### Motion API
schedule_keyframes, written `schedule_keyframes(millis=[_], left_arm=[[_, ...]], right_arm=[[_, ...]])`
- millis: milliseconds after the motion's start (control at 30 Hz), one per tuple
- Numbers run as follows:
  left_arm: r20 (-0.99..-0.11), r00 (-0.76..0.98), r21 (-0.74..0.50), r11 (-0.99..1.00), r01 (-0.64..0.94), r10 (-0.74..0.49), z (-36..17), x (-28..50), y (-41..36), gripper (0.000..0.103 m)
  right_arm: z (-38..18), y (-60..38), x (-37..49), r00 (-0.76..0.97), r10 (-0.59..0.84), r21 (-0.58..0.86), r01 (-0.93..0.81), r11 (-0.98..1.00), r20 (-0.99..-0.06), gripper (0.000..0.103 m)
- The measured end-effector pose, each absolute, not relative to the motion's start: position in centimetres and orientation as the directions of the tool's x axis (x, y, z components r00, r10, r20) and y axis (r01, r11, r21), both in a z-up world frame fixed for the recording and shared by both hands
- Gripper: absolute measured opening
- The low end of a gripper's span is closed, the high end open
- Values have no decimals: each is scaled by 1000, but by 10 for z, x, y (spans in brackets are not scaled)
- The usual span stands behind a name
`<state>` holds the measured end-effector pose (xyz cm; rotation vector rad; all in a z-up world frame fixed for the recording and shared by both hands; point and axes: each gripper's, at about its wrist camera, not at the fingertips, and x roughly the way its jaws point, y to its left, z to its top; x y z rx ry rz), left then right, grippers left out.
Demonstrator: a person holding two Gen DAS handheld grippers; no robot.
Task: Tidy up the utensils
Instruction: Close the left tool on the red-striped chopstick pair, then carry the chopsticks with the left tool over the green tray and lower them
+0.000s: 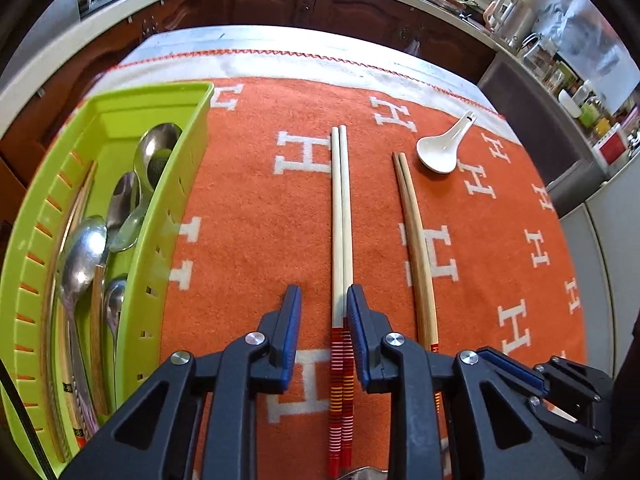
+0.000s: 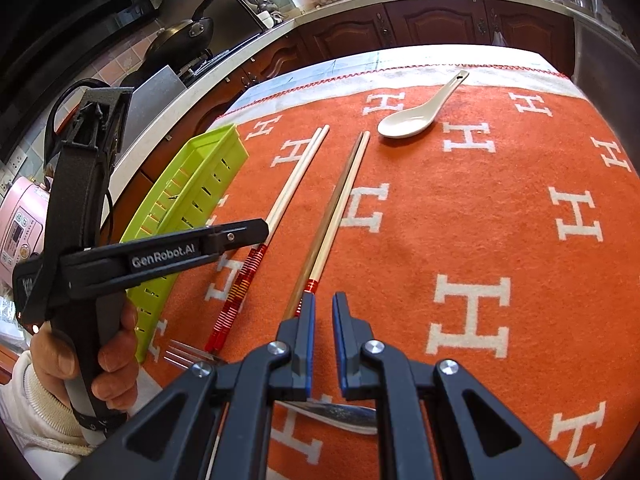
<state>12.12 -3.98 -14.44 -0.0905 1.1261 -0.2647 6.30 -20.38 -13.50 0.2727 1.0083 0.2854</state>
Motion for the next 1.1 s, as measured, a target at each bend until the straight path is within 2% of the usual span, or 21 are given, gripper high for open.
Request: schedule_keyframes(millis=[133, 300, 500, 667, 833, 900, 1100], left_arm=[[-880, 412, -177, 969, 175, -235, -144, 120, -43, 25], [-884, 449, -67, 984, 163, -134, -144, 119, -53, 21], [-880, 454, -76, 984, 163, -143, -142, 118, -48, 21], [-877, 466, -32, 983, 183, -116, -142, 115, -54, 21], [-881, 454, -59, 983, 174, -133, -143, 117, -54, 18], [-884, 444, -83, 985, 153, -144, -143, 119, -50, 11], [-887, 412, -174, 978, 116, -207, -144, 122, -35, 9]], right_arm=[[-135, -206, 62, 505, 355, 352, -105, 930, -787, 10], [-138, -209, 63, 497, 356, 362, -89, 928, -791, 10], [-138, -211, 61, 499, 355, 363, -86, 928, -790, 10], [-140, -212, 63, 492, 364, 379, -74, 922, -791, 10], [-140, -213, 63, 492, 364, 381, -71, 922, -791, 10], [-142, -214, 62, 490, 363, 381, -67, 922, -792, 10], [-146, -218, 61, 486, 368, 393, -54, 918, -792, 10]])
